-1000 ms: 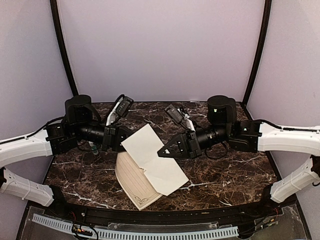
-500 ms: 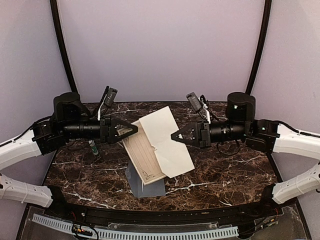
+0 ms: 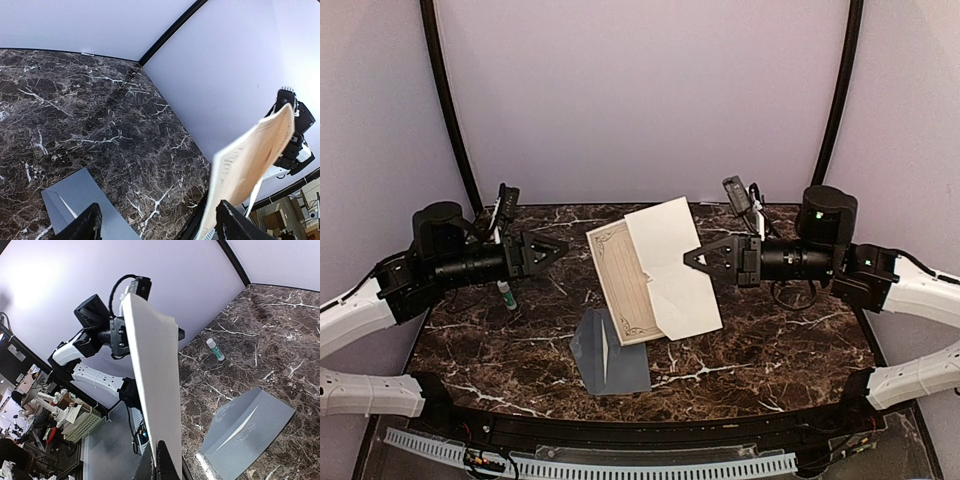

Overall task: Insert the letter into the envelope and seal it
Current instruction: Fold the letter.

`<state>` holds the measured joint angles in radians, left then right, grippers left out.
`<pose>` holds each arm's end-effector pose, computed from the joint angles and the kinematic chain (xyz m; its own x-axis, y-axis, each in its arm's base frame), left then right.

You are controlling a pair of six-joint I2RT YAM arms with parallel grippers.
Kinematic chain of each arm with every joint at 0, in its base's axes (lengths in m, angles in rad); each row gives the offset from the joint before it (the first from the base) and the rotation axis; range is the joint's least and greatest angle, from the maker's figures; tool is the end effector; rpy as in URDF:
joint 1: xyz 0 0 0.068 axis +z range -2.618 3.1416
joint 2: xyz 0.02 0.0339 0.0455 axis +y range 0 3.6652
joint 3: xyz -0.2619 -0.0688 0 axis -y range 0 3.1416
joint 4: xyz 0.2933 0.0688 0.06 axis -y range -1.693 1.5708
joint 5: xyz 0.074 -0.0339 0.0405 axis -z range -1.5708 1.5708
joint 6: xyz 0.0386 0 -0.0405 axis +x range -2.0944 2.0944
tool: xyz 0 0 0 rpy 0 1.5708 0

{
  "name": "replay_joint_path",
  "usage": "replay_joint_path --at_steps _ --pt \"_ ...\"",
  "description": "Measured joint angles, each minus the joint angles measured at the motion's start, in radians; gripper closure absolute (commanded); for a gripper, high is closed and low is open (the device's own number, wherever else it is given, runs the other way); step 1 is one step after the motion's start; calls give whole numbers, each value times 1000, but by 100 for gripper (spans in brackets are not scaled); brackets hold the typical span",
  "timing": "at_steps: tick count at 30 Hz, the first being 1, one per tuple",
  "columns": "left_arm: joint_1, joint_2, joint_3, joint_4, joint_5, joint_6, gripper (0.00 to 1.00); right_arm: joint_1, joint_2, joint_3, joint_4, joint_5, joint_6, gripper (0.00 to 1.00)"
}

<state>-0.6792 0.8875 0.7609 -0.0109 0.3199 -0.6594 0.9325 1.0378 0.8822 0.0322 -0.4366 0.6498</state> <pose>0.1968 -0.1745 0.3239 -0.5981 -0.2646 -0.7565 0.5975 0.4819 -0.6409 0.1621 0.2459 0.3395 -0.6500 0.0441 -0.7587 -0.7342 0.2214 0.6419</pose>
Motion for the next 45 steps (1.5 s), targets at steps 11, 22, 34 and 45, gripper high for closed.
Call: replay_joint_path --at_steps 11,22,34,45 --pt "25 13 -80 41 -10 -85 22 55 0 -1 91 -91 -9 100" --pt "-72 144 -20 153 269 -13 22 85 50 21 179 -111 -10 100" --pt "-177 186 9 294 401 5 22 86 72 31 136 -10 -13 100" --pt "-196 223 9 410 443 -29 24 87 107 43 127 -7 -13 100"
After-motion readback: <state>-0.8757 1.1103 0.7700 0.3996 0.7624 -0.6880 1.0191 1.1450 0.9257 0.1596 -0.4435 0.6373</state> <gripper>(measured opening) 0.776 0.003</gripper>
